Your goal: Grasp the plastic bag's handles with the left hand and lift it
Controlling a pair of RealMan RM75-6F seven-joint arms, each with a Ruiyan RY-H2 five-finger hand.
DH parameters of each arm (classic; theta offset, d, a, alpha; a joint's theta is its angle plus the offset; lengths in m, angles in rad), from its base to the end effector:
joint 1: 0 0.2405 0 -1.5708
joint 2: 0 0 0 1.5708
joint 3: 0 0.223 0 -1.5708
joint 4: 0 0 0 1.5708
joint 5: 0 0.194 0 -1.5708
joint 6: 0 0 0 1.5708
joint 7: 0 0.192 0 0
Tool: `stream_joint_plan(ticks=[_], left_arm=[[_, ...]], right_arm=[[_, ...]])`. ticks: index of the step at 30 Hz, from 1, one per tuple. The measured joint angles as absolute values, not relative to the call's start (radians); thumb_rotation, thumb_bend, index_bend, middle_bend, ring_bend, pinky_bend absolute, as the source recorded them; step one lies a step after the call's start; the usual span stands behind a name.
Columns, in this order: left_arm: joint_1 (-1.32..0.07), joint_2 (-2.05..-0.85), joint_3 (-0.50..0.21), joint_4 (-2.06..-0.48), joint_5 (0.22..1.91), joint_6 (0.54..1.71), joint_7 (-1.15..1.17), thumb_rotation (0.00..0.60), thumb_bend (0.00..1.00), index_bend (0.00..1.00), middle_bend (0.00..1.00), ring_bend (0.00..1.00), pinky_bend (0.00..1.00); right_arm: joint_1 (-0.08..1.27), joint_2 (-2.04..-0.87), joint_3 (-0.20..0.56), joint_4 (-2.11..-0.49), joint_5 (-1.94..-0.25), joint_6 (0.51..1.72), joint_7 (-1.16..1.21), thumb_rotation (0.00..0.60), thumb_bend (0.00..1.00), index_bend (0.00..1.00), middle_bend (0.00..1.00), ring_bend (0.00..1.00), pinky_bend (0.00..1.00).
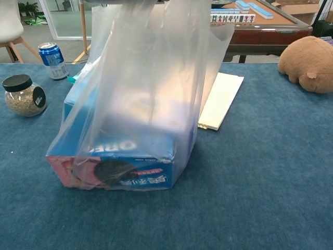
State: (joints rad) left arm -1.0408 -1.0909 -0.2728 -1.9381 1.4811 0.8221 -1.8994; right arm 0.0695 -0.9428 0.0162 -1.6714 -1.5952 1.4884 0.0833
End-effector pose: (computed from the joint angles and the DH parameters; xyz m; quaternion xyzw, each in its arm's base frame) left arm 0.0746 0.3035 0.0658 0.3276 0.7932 0.4225 0.2915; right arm -0.2660 -0.2136 0.1904 0.6300 -0.3719 0.3803 0.5659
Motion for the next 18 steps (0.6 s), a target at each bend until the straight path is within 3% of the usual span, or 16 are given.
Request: stream_joint_plan(ticks=[4, 7, 12, 18], left_arm=[[-1.032, -1.072, -0.281, -1.95, 1.467, 0.808, -1.903, 0.6, 0.15, 0.22, 0.24, 0.26, 0.56], [-1.028, -1.059, -0.285, -1.96, 1.446, 0.796, -1.891, 0.6, 0.18, 0.31, 0.35, 0.38, 0.69], [-1.019, -1.028, -0.295, -1.985, 1.396, 0.771, -1.822, 0.6, 0.29, 0.44, 0.47, 0.55, 0.88], [-0.995, -0.986, -0.315, -2.027, 1.323, 0.758, -1.707, 0.6, 0.4, 0.51, 0.55, 0.67, 1.0]], right_arm=[[0.069, -0.944, 0.017, -1.672, -1.595, 1.489, 0.084, 0.6, 0.15, 0.21, 0.21, 0.12, 0.12], [0.069, -0.944, 0.016, -1.672, -1.595, 1.488, 0.084, 0.6, 0.15, 0.21, 0.21, 0.12, 0.12], [0.066, -0.944, 0.015, -1.671, -1.594, 1.491, 0.086, 0.6, 0.15, 0.21, 0.21, 0.12, 0.12], [0.065, -0.943, 0.015, -1.672, -1.598, 1.495, 0.087, 0.6, 0.15, 0.21, 0.21, 0.12, 0.12]])
